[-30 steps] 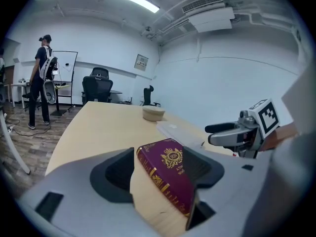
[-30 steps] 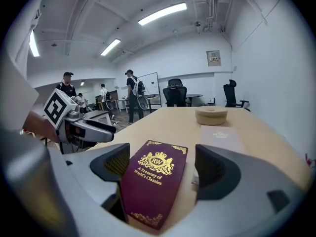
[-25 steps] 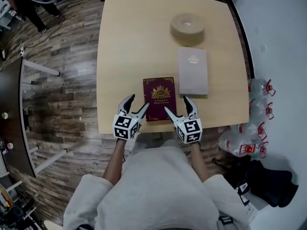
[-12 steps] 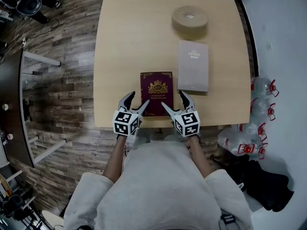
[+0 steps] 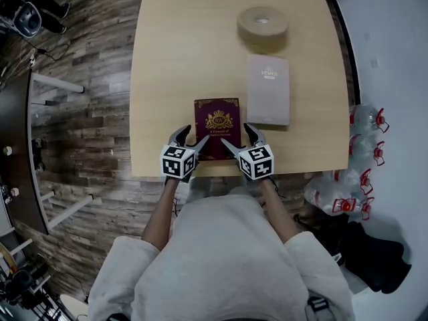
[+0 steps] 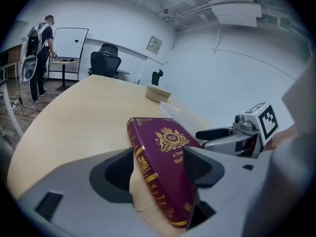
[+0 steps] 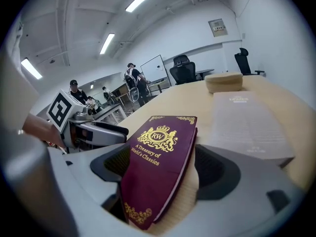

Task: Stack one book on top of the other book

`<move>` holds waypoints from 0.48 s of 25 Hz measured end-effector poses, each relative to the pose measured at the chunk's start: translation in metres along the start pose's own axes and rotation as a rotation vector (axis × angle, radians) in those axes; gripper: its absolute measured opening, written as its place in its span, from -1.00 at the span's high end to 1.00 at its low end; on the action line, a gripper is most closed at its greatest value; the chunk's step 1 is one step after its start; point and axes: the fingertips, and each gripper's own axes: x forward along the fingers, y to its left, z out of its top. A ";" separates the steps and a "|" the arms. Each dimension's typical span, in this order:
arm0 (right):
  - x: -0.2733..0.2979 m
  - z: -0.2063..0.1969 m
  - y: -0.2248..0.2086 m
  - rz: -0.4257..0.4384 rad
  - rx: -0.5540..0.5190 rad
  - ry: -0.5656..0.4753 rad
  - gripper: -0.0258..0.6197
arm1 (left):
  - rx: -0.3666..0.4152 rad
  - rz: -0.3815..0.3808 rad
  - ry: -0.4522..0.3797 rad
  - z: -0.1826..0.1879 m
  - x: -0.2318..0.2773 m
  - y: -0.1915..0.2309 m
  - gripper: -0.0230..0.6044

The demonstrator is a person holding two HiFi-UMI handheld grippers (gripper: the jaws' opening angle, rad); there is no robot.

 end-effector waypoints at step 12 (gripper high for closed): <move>0.018 -0.013 -0.002 0.068 0.071 0.066 -0.39 | -0.064 -0.029 0.034 -0.003 0.014 0.005 -0.11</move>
